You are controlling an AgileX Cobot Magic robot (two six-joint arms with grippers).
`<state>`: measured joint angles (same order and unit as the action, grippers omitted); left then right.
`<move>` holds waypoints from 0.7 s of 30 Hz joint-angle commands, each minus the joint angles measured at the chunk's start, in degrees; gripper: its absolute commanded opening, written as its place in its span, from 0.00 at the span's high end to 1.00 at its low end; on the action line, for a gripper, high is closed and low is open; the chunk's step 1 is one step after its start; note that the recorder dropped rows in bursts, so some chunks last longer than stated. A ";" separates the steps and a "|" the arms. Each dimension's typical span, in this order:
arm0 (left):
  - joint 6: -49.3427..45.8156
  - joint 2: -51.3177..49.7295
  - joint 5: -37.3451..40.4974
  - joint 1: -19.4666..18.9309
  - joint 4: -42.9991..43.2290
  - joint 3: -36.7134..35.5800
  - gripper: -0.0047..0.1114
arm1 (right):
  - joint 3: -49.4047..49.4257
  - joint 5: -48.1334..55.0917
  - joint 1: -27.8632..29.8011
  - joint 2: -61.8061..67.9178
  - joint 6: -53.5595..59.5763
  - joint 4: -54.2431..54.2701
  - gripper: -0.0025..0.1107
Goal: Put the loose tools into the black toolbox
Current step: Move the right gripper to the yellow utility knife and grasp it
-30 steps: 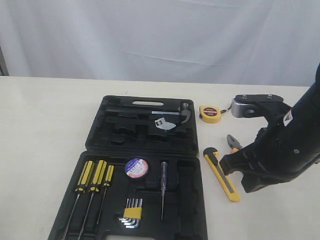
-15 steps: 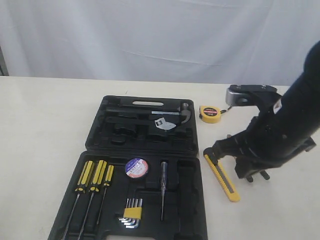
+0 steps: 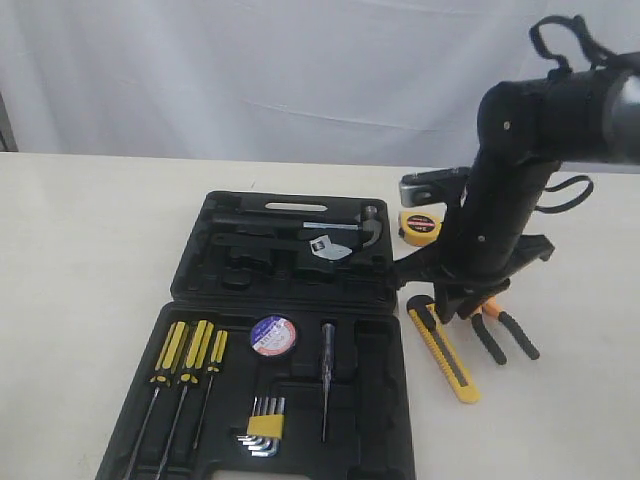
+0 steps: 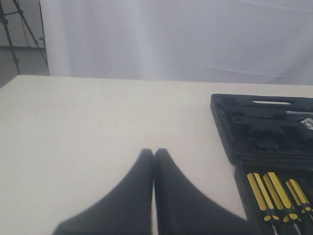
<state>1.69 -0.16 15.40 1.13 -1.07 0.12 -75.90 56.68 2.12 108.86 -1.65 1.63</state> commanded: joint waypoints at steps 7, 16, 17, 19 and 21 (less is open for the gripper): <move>0.04 0.16 0.02 0.12 -0.14 -0.12 0.96 | -0.60 -5.82 0.42 6.22 0.47 -0.66 0.51; 0.04 0.16 0.02 0.12 -0.14 -0.12 0.96 | -0.72 -10.56 0.42 6.22 0.47 -0.66 0.51; 0.04 0.16 0.02 0.12 -0.14 -0.12 0.96 | -0.72 -10.82 0.42 6.22 0.47 -0.80 0.51; 0.04 0.16 0.02 0.12 -0.14 -0.12 0.96 | -0.72 -11.26 0.42 6.22 0.35 -1.29 0.51; 0.04 0.16 0.02 0.12 -0.14 -0.12 0.96 | -0.72 -11.69 0.42 6.22 -0.30 -2.18 0.51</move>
<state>1.69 -0.16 15.40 1.13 -1.07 0.12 -76.25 46.04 2.12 115.09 -1.55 0.93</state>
